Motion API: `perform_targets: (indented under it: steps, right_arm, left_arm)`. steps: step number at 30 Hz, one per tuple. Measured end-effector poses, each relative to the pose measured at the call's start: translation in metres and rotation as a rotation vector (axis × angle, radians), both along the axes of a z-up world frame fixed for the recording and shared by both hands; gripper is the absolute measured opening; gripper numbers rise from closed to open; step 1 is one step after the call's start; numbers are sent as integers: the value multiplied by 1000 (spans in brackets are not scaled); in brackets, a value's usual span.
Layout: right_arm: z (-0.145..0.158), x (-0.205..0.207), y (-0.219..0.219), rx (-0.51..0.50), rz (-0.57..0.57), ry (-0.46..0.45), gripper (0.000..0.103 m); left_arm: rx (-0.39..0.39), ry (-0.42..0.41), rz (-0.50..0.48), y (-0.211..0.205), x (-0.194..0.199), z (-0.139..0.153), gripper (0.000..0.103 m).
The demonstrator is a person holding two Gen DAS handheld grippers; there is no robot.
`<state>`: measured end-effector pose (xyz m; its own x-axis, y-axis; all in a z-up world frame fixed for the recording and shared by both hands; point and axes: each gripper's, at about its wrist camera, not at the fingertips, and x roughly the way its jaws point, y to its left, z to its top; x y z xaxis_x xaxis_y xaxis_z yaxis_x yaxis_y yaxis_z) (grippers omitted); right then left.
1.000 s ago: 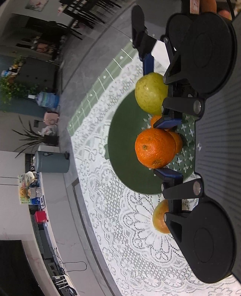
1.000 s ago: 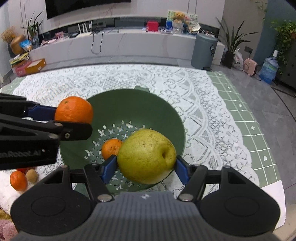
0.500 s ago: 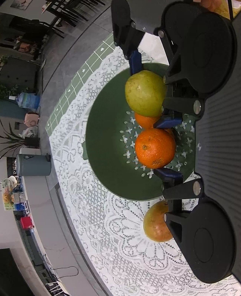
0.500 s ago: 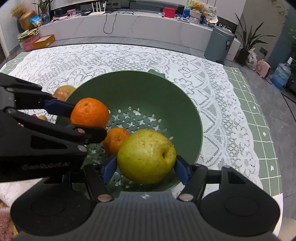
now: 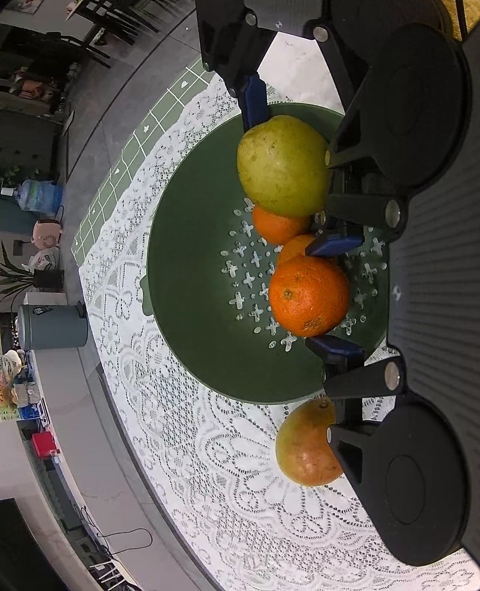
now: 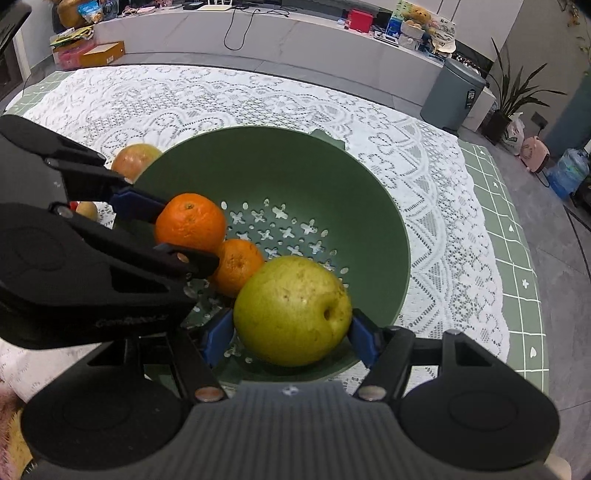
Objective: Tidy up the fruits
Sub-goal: 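Open the right gripper to drop the pear while the left gripper releases its tangerine, then withdraw both grippers from the colander toward the remaining fruit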
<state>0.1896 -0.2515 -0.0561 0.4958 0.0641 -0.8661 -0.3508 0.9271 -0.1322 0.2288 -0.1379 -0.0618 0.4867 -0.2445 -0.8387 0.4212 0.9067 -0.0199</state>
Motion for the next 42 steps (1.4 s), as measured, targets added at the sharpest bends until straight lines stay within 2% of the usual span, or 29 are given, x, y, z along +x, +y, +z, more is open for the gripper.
perform_targets:
  steps: [9,17,18,20,22,26,30,35,42]
  right_arm:
    - [0,-1,3,-27,23,16,65]
    - [5,-2,4,-41,37,22,66]
    - [6,-3,4,-42,37,20,66]
    - [10,-4,3,-41,38,6,78]
    - [18,-6,2,-40,31,-17,83]
    - [24,-9,-2,4,26,-14,84]
    - [30,-18,0,-15,17,-73,84]
    - [39,-26,-5,28,-32,-127,84]
    - [45,-49,-5,141,-103,-185,84]
  left_arm:
    - [50,-9,-19,-6,-2,-1,54]
    - [25,-13,-4,-4,-4,2,60]
    - [19,-24,-1,-4,-5,5,61]
    - [6,-47,3,-2,-7,10,65]
    - [1,-60,13,-1,-8,16,67]
    - [-42,-62,34,4,-12,23,68]
    - [-49,-109,50,8,-22,34,68]
    - [-58,-160,90,18,-35,50,69]
    - [-58,-207,160,37,-57,65,69]
